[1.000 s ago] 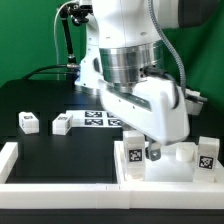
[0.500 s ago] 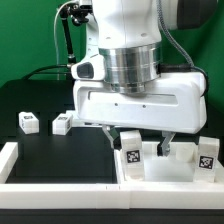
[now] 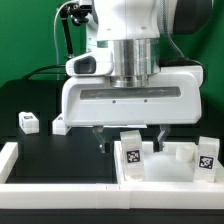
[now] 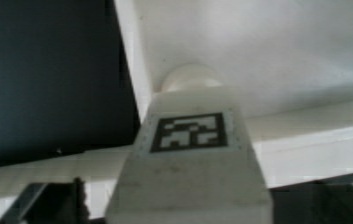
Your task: Assemble square table
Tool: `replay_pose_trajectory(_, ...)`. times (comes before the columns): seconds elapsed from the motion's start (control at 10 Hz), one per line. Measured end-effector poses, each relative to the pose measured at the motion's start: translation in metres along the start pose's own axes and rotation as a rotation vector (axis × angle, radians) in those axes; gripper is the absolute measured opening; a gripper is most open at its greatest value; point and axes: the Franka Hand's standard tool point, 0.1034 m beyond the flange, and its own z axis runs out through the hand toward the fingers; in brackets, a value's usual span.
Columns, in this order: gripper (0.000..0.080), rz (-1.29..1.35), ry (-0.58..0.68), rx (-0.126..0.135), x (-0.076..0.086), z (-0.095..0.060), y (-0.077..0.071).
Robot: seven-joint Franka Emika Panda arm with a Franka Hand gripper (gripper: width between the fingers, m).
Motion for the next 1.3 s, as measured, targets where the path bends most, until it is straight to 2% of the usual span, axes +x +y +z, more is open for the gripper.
replay_pose_trajectory(0.1,0.052,0.048,0.0,0.004,-0.0001,0.0003,-0.0007)
replay_pose_trajectory(0.2,0.0327,0.116,0.0,0.006,-0.0003,0.0005,-0.0015)
replay_pose_trajectory(0.3,0.0287,0.154,-0.001,0.006,-0.0003,0.0005,-0.0014)
replay_pose_trajectory(0.7,0.0287,0.527,-0.004,0.006,-0.0025,0.0008,0.0002)
replay_pose_trajectory(0.9,0.0287,0.963,0.002,0.039,-0.0049,0.0021,0.0024)
replay_pose_trajectory(1.1,0.029,1.187,0.005,0.071,-0.006,0.0026,0.0052)
replay_pose_trajectory(1.3,0.0291,1.394,-0.003,0.054,-0.0092,0.0019,-0.0035)
